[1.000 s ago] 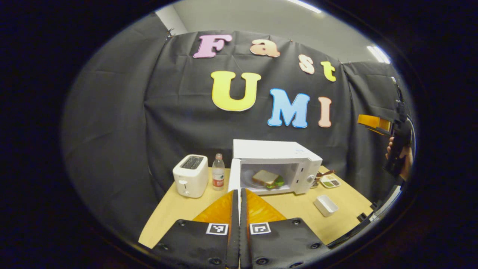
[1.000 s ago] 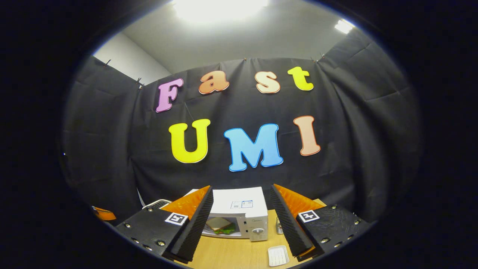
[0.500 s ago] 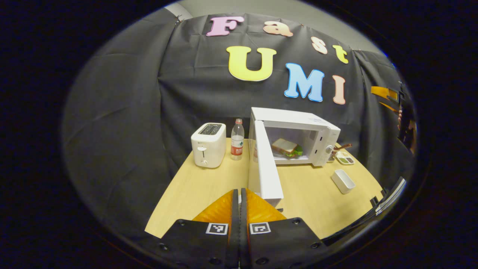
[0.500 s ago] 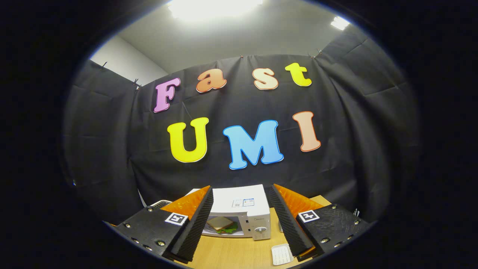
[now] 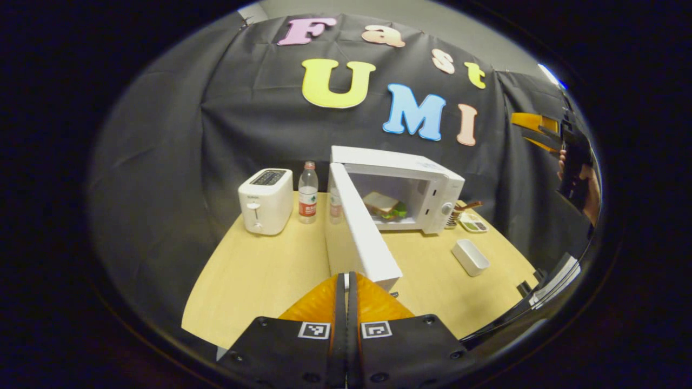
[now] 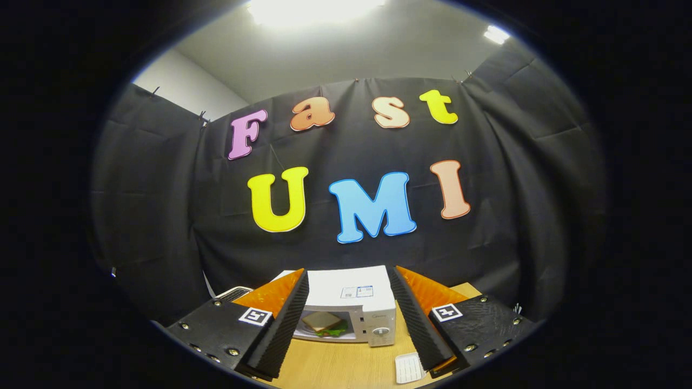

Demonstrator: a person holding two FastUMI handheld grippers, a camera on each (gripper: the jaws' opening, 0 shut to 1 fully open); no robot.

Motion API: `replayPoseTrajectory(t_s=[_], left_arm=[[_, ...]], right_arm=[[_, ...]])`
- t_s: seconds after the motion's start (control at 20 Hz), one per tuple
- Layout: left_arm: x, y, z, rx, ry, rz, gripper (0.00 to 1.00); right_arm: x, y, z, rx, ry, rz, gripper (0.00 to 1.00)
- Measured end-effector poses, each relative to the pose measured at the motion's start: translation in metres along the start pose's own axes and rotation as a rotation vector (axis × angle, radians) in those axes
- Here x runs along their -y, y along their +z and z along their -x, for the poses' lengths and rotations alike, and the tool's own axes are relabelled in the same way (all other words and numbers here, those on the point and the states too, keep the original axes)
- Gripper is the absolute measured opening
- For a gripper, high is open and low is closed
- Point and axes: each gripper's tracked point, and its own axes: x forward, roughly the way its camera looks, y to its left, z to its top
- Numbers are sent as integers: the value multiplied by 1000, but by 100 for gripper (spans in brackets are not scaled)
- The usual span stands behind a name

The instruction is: Open the microwave oven with the left hand, put the food in, and close the microwave oven.

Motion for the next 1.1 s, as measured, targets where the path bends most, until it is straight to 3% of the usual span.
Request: replayPoseTrajectory(t_s=[0.65, 1.1], left_arm=[[132, 12, -64, -16, -240, -80, 7], [186, 30, -113, -36, -308, -140, 7]], right_arm=[[63, -1, -4, -20, -76, 11, 92], [125, -2, -7, -30, -137, 2, 92]])
